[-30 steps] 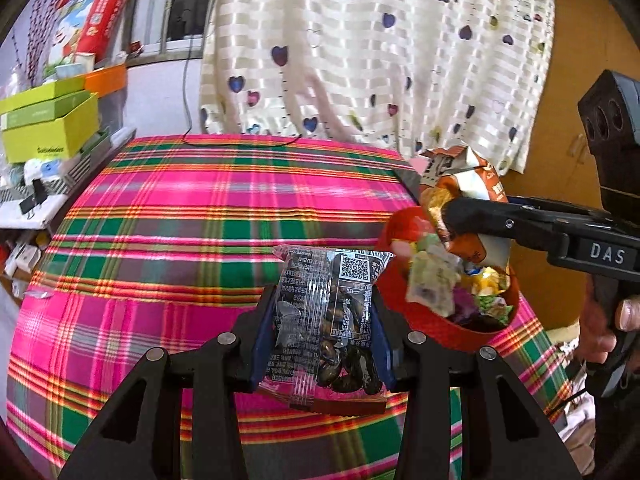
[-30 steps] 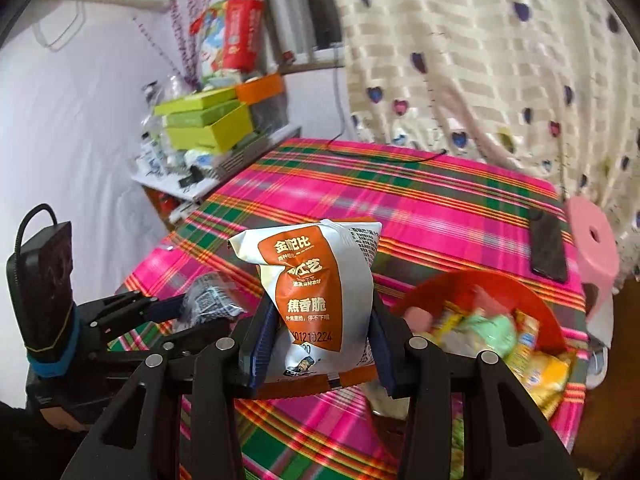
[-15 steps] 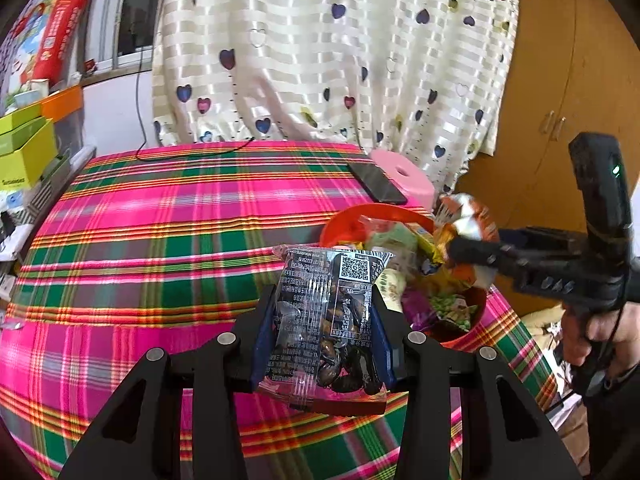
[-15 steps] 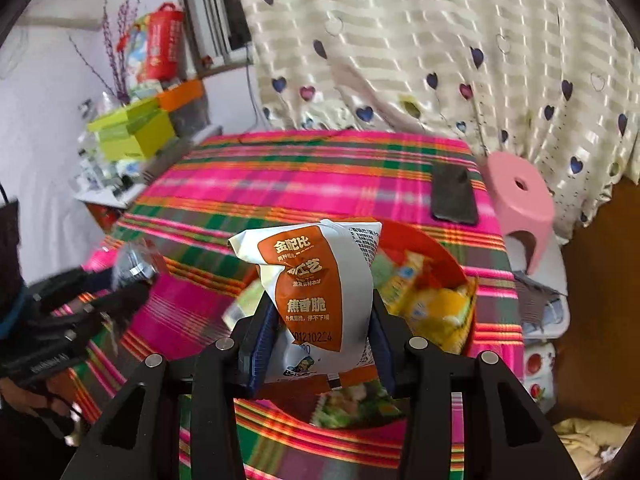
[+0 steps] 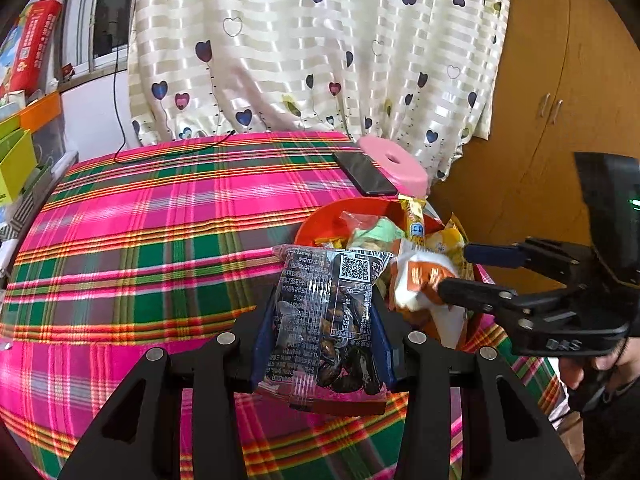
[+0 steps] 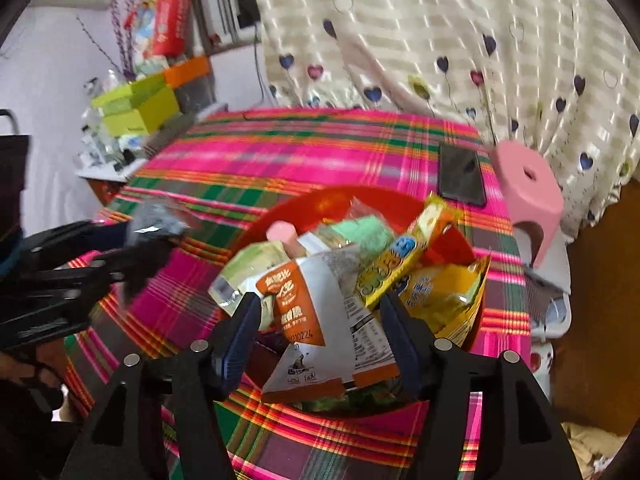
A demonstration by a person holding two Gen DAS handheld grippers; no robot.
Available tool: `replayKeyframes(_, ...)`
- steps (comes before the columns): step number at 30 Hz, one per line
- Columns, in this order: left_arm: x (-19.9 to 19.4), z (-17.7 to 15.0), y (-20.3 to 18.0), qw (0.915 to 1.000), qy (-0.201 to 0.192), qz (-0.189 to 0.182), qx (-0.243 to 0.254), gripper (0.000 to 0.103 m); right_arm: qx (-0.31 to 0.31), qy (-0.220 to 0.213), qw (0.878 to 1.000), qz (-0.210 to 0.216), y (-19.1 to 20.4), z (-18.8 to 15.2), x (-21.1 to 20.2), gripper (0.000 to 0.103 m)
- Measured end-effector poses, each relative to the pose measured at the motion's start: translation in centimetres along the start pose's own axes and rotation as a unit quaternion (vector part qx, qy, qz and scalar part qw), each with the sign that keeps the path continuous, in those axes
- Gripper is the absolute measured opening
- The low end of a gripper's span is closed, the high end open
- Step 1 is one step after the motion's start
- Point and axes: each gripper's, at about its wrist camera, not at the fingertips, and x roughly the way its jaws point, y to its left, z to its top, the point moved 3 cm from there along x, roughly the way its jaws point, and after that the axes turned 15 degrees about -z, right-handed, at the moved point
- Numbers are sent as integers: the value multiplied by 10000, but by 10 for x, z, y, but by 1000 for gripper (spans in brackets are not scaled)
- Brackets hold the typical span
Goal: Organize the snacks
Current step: 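Release the chip bag into the basket with the right gripper while the left drops the dark packet in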
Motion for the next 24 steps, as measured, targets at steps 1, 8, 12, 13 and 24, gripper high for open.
replayKeyframes(1, 3, 2, 0, 10000, 11, -13, 4, 44, 34, -45, 10000, 17, 0, 1, -3, 62)
replayKeyframes(8, 37, 20, -6, 9997, 151, -156, 146, 44, 362, -171, 9992, 87, -19, 1, -11, 62)
replayKeyframes(12, 58, 30, -6, 9991, 243, -283, 184, 44, 523, -181, 9984, 100, -29, 1, -10, 62)
replayKeyframes(13, 62, 31, -6, 9990, 265, -302, 182, 44, 545, -178, 9983, 106, -30, 1, -10, 62)
replayKeyframes(24, 70, 35, -6, 9979, 174, -601, 160, 57, 675, -158, 9975, 138, -37, -2, -4, 62)
